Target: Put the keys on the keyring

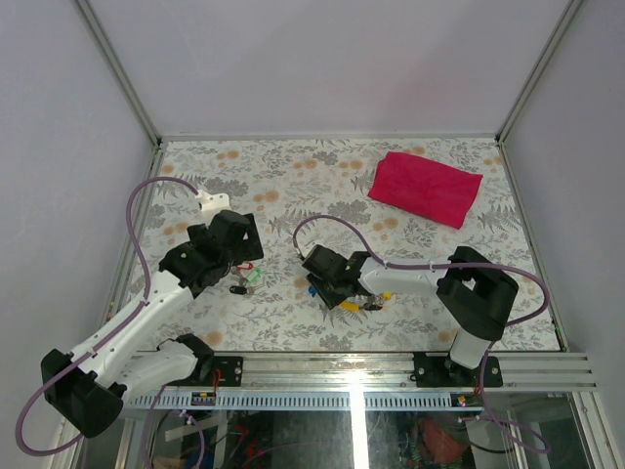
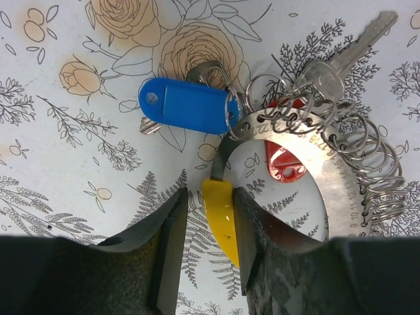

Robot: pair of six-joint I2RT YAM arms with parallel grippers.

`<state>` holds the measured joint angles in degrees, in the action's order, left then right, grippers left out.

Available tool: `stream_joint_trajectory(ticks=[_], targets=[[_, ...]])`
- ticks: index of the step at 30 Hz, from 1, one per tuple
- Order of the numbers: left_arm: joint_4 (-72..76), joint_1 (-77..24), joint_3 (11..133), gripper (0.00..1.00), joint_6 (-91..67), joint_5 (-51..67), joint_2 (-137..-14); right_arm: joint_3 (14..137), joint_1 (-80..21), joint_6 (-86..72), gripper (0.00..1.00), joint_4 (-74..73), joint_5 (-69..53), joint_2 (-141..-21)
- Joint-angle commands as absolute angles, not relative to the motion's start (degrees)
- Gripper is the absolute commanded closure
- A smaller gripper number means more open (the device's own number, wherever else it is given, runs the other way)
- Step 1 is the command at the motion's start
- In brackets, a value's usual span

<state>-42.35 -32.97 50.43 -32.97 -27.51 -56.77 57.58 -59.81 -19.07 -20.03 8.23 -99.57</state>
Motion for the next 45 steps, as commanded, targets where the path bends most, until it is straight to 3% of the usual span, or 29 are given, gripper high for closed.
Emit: stream_joint_trajectory(ticks=[1,12,29,36,45], targets=[[-41.84,-33.13,50.8,0.0,-33.71,-29.62,-55.3,56.09,-60.45,-19.54,0.62,-26.82,9.41,-103.63],[-38.8,-33.13,49.06,0.0,-35.08,-23.59,-52.31,55.86,-57.78,-24.0,0.79,-21.8,5.65,-101.68],[-11.96,-34.0,33.78,0.0,-40.9,-1.31,-49.14,52.17,-49.34,-39.39,0.82,-8.82,2.51,-91.61],[0.96,-38.2,28.36,0.01,-42.16,0.71,-51.62,49.17,-47.18,-44.76,0.83,-4.79,2.5,-87.81],[13.69,-46.65,24.22,0.13,-45.2,-1.43,-57.94,44.03,-44.06,-52.94,0.84,2.03,0.4,-83.44]])
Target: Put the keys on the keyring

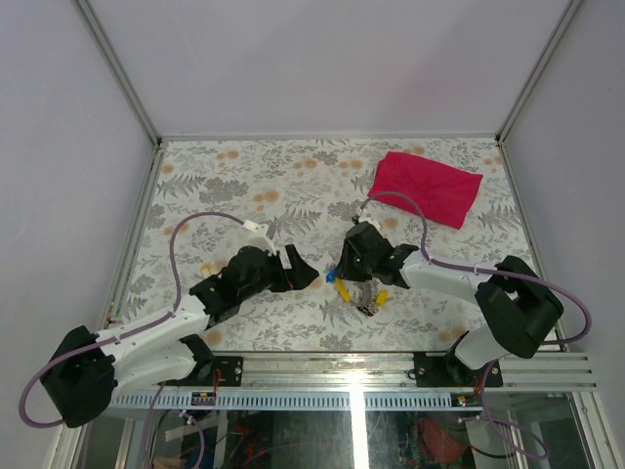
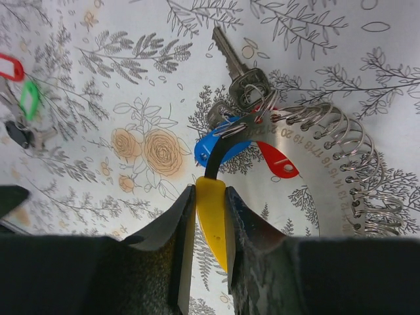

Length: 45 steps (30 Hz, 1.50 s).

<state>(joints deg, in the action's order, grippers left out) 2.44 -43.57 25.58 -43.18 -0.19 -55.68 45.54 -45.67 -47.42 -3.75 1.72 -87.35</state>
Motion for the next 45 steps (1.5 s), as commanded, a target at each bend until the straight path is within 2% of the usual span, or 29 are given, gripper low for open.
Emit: stream_joint_trajectory(ticks=[1,6,19,26,32,36,37,40,45], targets=[[15.05,-47.57,24.1,0.15,-45.46,-1.94,-58.92,43.28,-43.71,-53.87,0.84,3.2,-0.17,-83.08],[20.52,-50.72,25.02,0.24,-45.55,-2.8,-65.94,40.89,-42.13,-57.59,0.84,6.68,-2.93,-81.98],[24.69,-53.7,29.45,0.4,-45.44,-6.28,-77.76,39.05,-41.31,-61.59,0.85,10.39,-5.95,-80.64],[24.88,-53.93,32.16,0.55,-45.09,-6.59,-82.61,38.63,-41.11,-62.98,0.85,11.59,-7.18,-80.34],[24.39,-54.06,33.84,0.72,-44.82,-6.67,-84.76,38.23,-41.05,-63.54,0.85,12.02,-7.56,-79.61],[22.38,-54.05,34.77,0.99,-44.84,-7.61,-84.67,37.98,-41.04,-63.69,0.85,12.15,-7.65,-79.09],[21.52,-54.09,35.21,1.0,-44.64,-7.88,-84.54,37.97,-40.99,-63.71,0.84,12.05,-7.65,-78.77],[18.98,-54.12,36.17,1.0,-43.4,-8.2,-83.65,37.96,-40.88,-63.14,0.77,12.12,-7.41,-77.22],[12.23,-54.06,37.88,1.0,-38.22,-8.42,-79.15,38.12,-40.87,-57.75,0.5,11.32,-6.59,-70.41]])
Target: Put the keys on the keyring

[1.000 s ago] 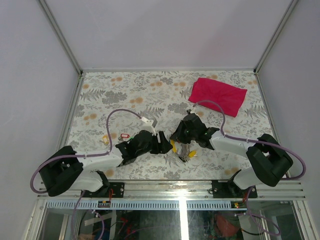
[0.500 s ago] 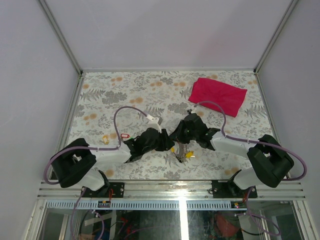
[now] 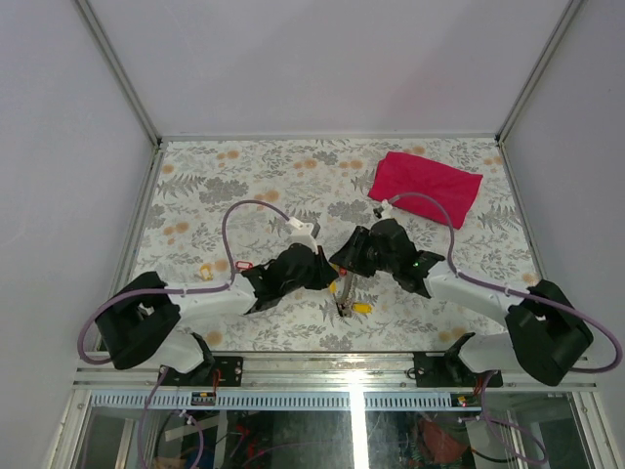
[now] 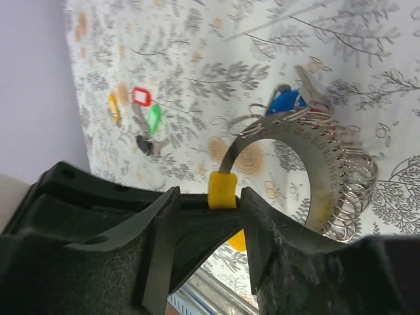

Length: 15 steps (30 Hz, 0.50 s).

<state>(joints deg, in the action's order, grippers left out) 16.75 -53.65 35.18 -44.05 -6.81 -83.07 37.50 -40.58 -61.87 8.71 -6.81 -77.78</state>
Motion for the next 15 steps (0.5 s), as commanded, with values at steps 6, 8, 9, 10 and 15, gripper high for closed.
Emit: stream_joint_trajectory(ticks=[6,8,9,10,15], targets=[[-0.35,-54.12,43.82,1.0,-29.92,-7.19,-74.54,40.39,-40.84,-45.14,0.37,1.25,-0.23,-57.76],[-5.55,-54.06,46.26,1.0,-27.73,-7.06,-73.48,40.35,-40.86,-41.49,0.36,-1.15,1.86,-53.95],[-7.66,-54.08,47.42,1.0,-26.26,-6.34,-72.81,40.2,-40.82,-39.81,0.35,-2.47,2.93,-52.21],[-9.94,-54.1,48.61,1.0,-25.35,-6.03,-72.06,40.06,-40.81,-38.18,0.34,-3.51,3.88,-50.59],[-21.3,-54.08,55.35,1.0,-19.94,-4.91,-69.04,38.7,-40.87,-29.69,0.33,-6.66,4.57,-43.22]])
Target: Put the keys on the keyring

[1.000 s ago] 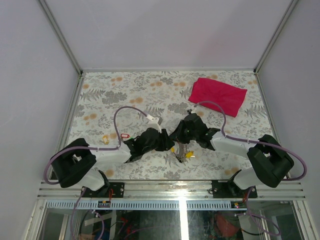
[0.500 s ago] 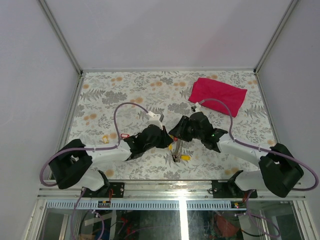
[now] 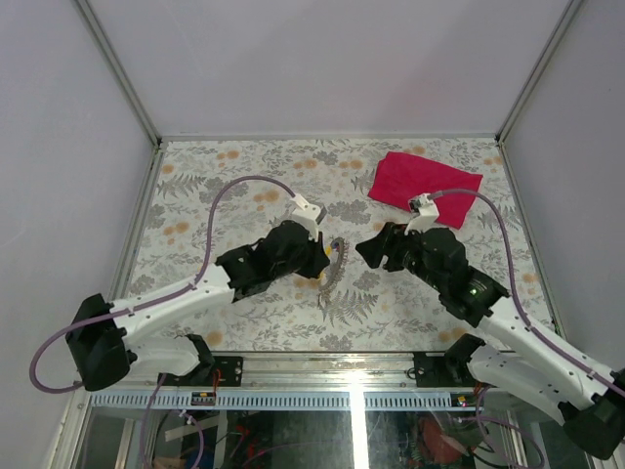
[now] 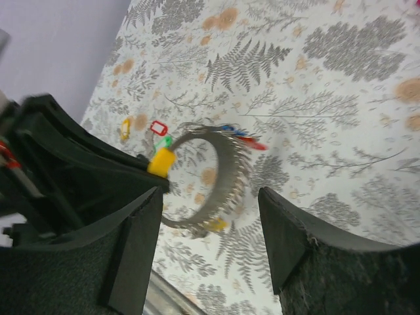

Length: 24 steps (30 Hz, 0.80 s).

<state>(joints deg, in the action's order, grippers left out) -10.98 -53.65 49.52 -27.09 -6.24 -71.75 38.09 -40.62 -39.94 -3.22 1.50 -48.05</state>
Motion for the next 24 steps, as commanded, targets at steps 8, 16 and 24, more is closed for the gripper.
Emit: stream_joint_trajectory(ticks=[8,16,24], targets=[[-41.28,-54.08,66.3,1.0,-7.11,-4.9,-68.54,39.87,-40.8,-16.07,0.29,-10.68,-3.8,-35.71],[-55.29,-53.5,73.01,1.0,-4.56,-8.71,-76.31,41.22,-40.87,-14.91,0.31,-13.06,-1.26,-35.59],[-50.61,-58.04,73.86,1.0,-10.46,3.1,-80.95,39.82,-40.85,-17.46,0.32,-14.08,0.09,-34.72]])
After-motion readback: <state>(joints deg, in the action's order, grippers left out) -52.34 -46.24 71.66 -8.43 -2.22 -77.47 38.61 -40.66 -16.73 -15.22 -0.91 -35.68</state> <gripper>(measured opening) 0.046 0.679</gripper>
